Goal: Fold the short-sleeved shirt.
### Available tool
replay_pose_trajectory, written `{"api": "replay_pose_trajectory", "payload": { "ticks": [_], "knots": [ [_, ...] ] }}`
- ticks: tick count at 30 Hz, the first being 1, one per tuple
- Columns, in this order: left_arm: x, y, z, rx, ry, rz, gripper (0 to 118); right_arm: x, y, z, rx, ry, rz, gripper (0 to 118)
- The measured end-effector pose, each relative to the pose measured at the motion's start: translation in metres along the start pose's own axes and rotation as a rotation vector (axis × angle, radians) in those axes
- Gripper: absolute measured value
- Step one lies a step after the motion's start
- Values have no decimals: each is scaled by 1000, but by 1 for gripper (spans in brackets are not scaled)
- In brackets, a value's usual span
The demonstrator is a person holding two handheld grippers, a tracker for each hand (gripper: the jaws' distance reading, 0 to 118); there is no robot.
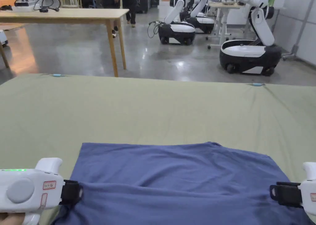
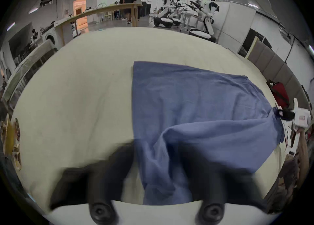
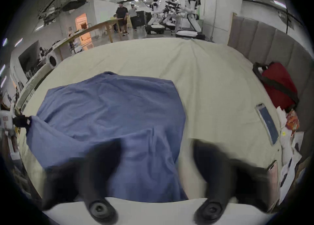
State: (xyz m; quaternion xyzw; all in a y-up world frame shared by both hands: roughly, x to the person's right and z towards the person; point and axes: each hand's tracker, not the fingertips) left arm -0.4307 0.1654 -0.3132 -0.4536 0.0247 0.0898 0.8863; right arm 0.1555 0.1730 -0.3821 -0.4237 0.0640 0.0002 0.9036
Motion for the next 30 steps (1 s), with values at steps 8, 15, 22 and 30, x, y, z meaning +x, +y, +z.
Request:
{"api": "replay_pose_trajectory", "payload": {
  "ticks": [8, 15, 22, 30],
  "knots": [
    [4, -38, 65, 139, 115, -23, 70, 9, -51, 72, 100, -78, 37, 67],
    [10, -74, 85, 109, 48, 11, 6, 11, -97, 103, 88, -55, 10, 1],
    [20, -76, 51, 22, 97, 5, 114, 24, -116, 100, 76, -43, -24, 1],
    [37, -72, 28, 17, 53, -14, 23, 21, -117, 94, 57, -39, -32, 1]
  ]
}}
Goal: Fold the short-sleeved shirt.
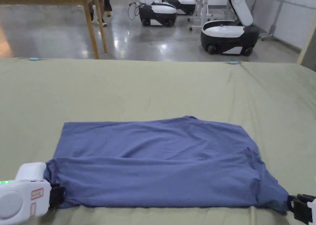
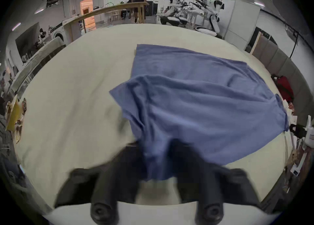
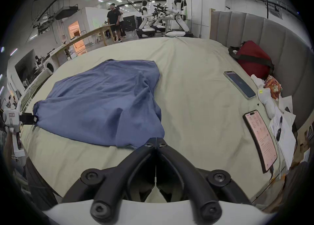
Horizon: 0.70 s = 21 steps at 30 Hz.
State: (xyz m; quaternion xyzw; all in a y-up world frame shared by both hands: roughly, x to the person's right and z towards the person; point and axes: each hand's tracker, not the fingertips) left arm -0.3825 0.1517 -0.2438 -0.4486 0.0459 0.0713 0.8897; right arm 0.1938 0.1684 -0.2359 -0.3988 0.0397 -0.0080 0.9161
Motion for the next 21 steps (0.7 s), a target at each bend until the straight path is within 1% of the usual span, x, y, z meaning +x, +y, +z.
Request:
{"api": "replay_pose_trajectory", "payload": {
  "ticks": [1, 2, 3, 4, 5, 7, 9, 10, 11, 12, 13, 14, 15, 16, 17, 18, 21],
  "knots": [
    [1, 1, 3, 16, -29, 20, 16, -1, 1, -1, 4, 17, 7, 5],
    [6, 4, 2, -8, 12, -4, 16, -3, 3, -2, 4, 39, 17, 25],
    [8, 4, 2, 0, 21, -26, 16, -5, 5, -3, 8, 60, 20, 63],
    [9, 5, 2, 6, 19, -26, 16, -7, 6, -8, -2, 97, 18, 108],
    [4, 5, -1, -6, 12, -24, 16, -8, 8, -14, -12, 117, 21, 117],
    [0, 6, 0, -5, 4, -15, 16, -12, 14, -24, -18, 93, 12, 115],
    [-3, 7, 1, -6, -7, -6, 16, -13, 18, -38, -34, 77, 22, 115],
    [-5, 8, 1, -6, -11, -2, 16, -13, 20, -46, -48, 67, 32, 111],
    [-6, 10, 1, -9, -15, -4, 16, -14, 23, -51, -61, 54, 40, 93],
    [-6, 10, 1, -11, -15, -10, 16, -14, 25, -52, -57, 53, 40, 56],
    [-4, 10, 2, -13, -11, -28, 16, -14, 27, -53, -51, 55, 43, 13],
    [-3, 10, 2, -14, -5, -40, 16, -14, 29, -54, -57, 100, 42, 9],
    [-2, 11, 2, -19, 0, -53, 16, -16, 31, -52, -51, 136, 23, 8],
    [-1, 11, 2, -18, 12, -64, 15, -26, 31, -46, -56, 94, 40, 7],
    [-1, 10, 4, -8, 9, -66, 15, -31, 31, -41, -38, 60, 94, 7],
    [-1, 10, 5, -7, 11, -74, 15, -33, 29, -36, -27, 52, 122, 7],
    [-3, 9, 11, -1, 9, -75, 15, -28, 27, -16, -28, 63, 88, 7]
  ]
}}
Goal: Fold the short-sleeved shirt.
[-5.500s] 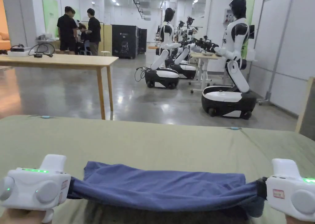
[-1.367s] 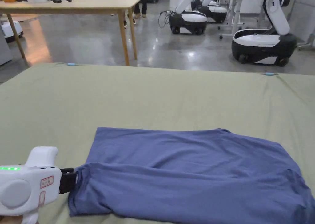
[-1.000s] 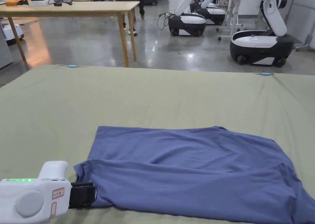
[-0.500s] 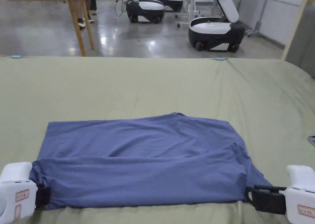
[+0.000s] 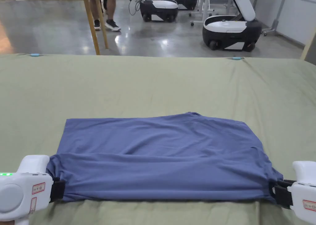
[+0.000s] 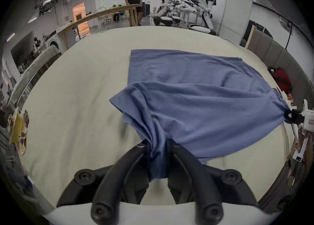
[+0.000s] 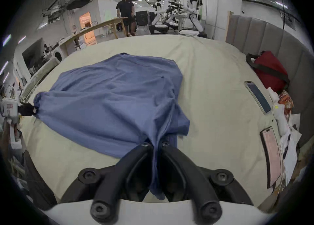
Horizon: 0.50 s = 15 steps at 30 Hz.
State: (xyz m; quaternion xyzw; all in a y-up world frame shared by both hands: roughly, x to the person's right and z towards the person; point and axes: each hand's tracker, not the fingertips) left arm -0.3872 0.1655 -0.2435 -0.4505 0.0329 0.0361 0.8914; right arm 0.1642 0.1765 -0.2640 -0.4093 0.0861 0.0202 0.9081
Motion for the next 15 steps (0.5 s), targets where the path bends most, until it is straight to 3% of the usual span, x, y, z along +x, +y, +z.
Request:
{"api": "replay_pose_trajectory", "payload": {
  "ticks": [15],
  "knots": [
    [-33, -79, 88, -12, -40, -6, 15, -15, -87, 88, -49, 96, -55, 7]
  ]
}}
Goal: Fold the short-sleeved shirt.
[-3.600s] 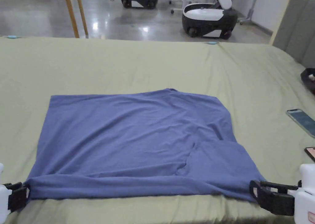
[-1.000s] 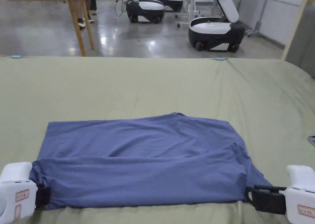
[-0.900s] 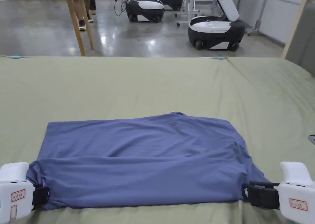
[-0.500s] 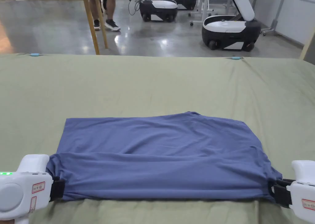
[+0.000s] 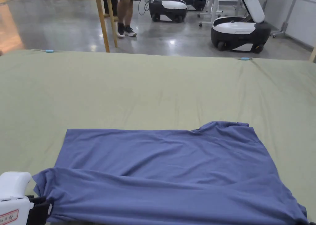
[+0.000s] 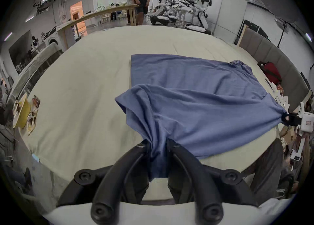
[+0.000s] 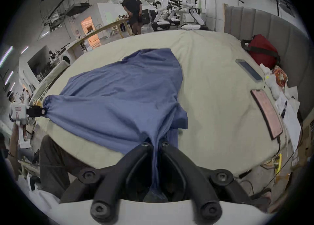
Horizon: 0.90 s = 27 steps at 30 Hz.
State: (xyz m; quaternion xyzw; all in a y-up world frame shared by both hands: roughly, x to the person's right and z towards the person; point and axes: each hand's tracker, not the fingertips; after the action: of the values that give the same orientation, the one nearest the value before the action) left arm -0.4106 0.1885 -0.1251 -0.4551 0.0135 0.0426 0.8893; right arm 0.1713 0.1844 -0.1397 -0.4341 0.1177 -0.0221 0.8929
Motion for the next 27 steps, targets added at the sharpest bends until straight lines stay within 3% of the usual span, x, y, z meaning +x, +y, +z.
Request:
{"api": "replay_pose_trajectory", "payload": {
  "ticks": [3, 4, 5, 6, 7, 10, 12, 13, 14, 15, 16, 17, 18, 19, 25, 26, 27],
  "knots": [
    [-4, -3, -8, -13, -10, 6, 15, -2, -6, -9, -18, 5, 6, 11],
    [-6, -4, -11, -8, -21, 17, 20, -2, -5, -10, -16, 3, 2, 39],
    [-8, -2, -13, 1, -39, 34, 45, -3, -4, -8, 18, -23, -7, 80],
    [-11, 0, -14, 6, -44, 51, 89, -2, -3, -8, 40, -43, -3, 114],
    [-13, 2, -14, 12, -7, 62, 111, -1, 2, -7, 37, -43, -2, 118],
    [-21, 24, -6, 133, 29, 100, 107, 2, 29, -2, 98, -61, -23, 118],
    [-24, 46, -10, 146, 29, 110, 104, 3, 53, -6, 155, -90, -24, 113],
    [-24, 58, -13, 173, 29, 121, 95, 1, 67, -11, 179, -103, -14, 95],
    [-22, 69, -18, 169, 25, 101, 95, -1, 79, -17, 191, -107, -8, 95],
    [-19, 81, -24, 184, 38, 84, 92, -4, 90, -26, 211, -109, -5, 87],
    [-15, 92, -32, 196, 53, 61, 80, -8, 101, -35, 239, -122, -2, 66],
    [-11, 102, -42, 196, 63, 42, 55, -11, 112, -47, 250, -139, 7, 28],
    [-8, 113, -54, 192, 70, 38, 20, -14, 121, -58, 263, -166, 21, 2],
    [-7, 122, -68, 187, 71, 38, 2, -16, 131, -68, 253, -158, 36, 1],
    [-14, 169, -138, 71, 142, 38, 5, -14, 169, -124, 175, -137, 74, 1],
    [-18, 175, -147, 59, 141, 55, 22, -13, 172, -130, 162, -144, 78, 1],
    [-21, 180, -157, 45, 153, 65, 66, -10, 174, -135, 155, -143, 78, 1]
  ]
}}
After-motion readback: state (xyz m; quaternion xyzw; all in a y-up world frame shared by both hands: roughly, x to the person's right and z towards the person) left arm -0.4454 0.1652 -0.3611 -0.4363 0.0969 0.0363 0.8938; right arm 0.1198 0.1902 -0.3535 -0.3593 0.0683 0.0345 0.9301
